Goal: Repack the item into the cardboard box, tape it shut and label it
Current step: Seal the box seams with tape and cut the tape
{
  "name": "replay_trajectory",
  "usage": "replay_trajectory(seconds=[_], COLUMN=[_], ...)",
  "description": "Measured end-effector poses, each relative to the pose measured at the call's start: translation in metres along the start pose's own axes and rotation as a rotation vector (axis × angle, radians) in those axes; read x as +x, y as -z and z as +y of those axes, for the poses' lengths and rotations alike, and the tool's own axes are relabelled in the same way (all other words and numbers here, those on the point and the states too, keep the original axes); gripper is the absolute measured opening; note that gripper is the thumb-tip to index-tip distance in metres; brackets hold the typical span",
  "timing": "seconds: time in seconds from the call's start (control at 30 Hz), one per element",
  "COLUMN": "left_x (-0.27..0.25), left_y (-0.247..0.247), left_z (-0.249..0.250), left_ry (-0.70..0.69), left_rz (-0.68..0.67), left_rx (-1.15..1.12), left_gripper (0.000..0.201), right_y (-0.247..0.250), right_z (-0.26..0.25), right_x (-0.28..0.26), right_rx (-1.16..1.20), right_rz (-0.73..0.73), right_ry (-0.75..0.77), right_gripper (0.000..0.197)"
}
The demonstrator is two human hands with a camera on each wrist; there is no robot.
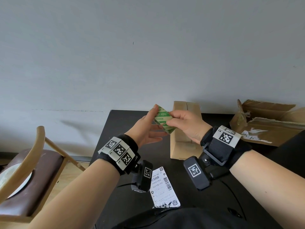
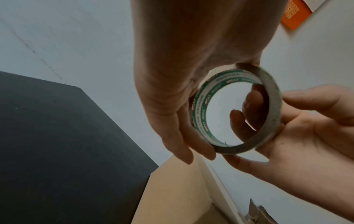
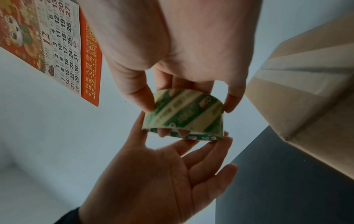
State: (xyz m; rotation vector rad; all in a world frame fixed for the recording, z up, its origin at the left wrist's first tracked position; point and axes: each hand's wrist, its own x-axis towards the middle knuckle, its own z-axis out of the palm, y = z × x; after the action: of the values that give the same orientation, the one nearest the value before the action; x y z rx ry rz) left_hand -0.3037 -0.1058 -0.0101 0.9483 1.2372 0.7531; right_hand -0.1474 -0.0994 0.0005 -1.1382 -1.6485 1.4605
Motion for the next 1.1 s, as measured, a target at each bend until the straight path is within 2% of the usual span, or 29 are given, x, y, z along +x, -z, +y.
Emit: replay_trajectory(seconds=[0.1, 0.23, 0.77, 0.93, 1.1], left_x=[0.0013, 0.0005, 0.0037, 0.0039, 0.0047], left_y=[-0.0006, -0.0024, -0.0026, -0.0041, -0.0033], left_z=[-0.0002, 0.0035, 0.0039, 0.0045, 0.0049], left_ry=[0.019, 0.030, 0.070, 0.053, 0.072], left_rz=[0.017, 0.008, 0.055, 0.069, 0.068], left_rx=[-0.019, 0.015, 0.065, 0.078, 0.067], left_gripper=[0.058, 0.058, 0.060, 0.061, 0.061], right_y=[0.0002, 0.0013, 0.0012, 0.0011, -0.0001], right_z=[-0.0012, 0.0021, 0.0024, 0.0030, 0.0016], right_x=[0.0001, 0.0000, -0.0009, -0.0004, 0.0002], right_rx=[0.018, 0.036, -0.001, 0.031, -0.020], right_rz=[0.004, 0.062, 0.004, 0.069, 0.047], right_ry=[-0.009, -0.031, -0.075, -0.095, -0.087], right_gripper=[0.029, 0.016, 0.034, 0.025, 0.025])
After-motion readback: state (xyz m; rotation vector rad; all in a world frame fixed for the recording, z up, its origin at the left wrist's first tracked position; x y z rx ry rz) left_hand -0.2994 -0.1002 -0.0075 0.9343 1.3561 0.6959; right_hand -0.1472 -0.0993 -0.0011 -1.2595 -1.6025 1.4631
